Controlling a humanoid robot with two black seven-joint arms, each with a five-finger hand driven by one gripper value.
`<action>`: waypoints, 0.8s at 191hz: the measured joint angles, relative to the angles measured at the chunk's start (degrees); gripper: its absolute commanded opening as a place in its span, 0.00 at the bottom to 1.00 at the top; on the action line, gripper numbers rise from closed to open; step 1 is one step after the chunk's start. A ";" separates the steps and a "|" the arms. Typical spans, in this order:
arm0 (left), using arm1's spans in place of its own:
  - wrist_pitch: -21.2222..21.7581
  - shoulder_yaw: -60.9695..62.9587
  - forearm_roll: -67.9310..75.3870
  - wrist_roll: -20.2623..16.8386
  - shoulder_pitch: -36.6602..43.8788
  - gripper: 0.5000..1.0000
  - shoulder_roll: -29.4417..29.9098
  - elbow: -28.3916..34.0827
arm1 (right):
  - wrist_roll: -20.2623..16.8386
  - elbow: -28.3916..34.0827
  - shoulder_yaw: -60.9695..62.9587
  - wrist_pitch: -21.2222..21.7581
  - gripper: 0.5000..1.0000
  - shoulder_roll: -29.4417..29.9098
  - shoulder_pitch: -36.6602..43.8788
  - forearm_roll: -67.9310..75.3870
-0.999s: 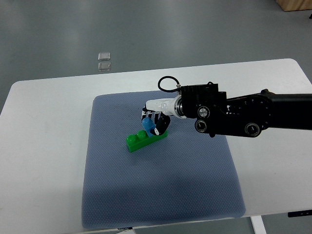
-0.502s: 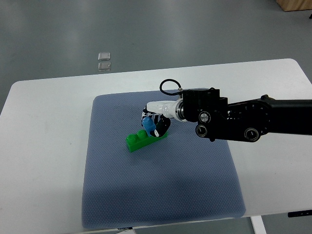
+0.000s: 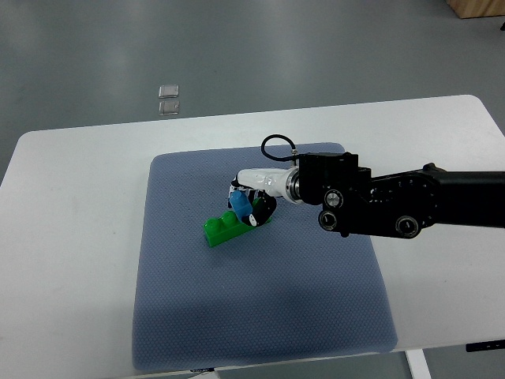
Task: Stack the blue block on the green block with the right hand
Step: 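Press the blue block down onto the green brick with the right hand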
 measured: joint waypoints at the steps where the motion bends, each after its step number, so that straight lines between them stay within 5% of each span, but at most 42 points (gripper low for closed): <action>1: 0.00 0.00 0.00 0.00 0.00 1.00 0.00 0.00 | 0.02 -0.01 0.00 -0.03 0.28 0.00 -0.02 0.00; 153: 0.00 0.00 0.00 0.00 0.00 1.00 0.00 0.00 | 1.76 -1.67 0.26 -2.79 0.29 0.68 -2.53 -1.17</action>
